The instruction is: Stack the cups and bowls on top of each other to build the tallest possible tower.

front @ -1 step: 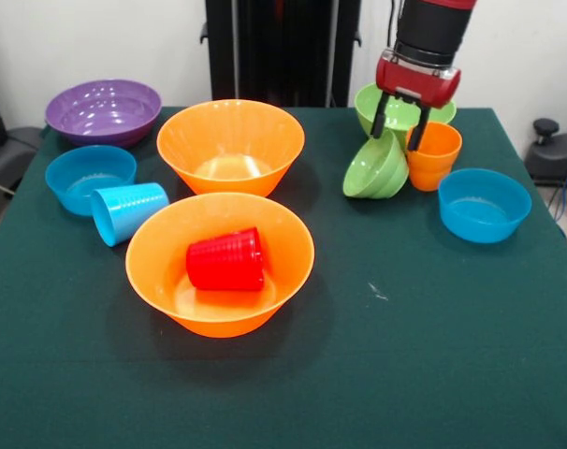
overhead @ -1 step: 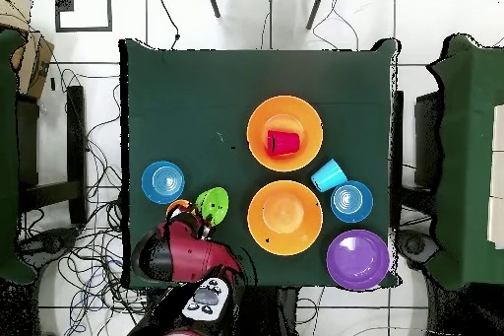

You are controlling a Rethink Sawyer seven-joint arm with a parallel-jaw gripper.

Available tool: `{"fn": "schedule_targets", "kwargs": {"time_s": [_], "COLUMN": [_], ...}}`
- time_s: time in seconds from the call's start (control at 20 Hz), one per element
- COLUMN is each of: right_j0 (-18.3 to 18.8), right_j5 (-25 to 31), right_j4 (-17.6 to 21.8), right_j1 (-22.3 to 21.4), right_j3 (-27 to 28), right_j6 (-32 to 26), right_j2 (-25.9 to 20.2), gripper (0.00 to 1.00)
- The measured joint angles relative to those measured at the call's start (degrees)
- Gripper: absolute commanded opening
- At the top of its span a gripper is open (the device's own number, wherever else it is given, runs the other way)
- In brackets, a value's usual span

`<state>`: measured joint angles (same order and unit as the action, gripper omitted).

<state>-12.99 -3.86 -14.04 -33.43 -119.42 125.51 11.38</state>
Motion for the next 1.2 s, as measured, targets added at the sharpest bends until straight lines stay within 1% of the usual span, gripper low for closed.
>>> {"fn": "schedule_targets", "kwargs": {"time_s": [0.5,0.85,1.05,1.2], "right_j0": [-1.9,-1.6,-0.7,0.0], "right_j5": [0.0,0.0,0.0,0.0], "right_j4": [-0.5,-0.5,-0.5,-0.5], "right_j1": [-1.3,-2.5,-4.3,-5.1], "right_j3": [-0.4,-2.7,-5.7,-6.9], "right_j6": [0.0,0.0,0.0,0.0], "right_j2": [-0.1,-0.4,-0.8,-0.9], "gripper": [1.0,1.0,1.0,1.0]}}
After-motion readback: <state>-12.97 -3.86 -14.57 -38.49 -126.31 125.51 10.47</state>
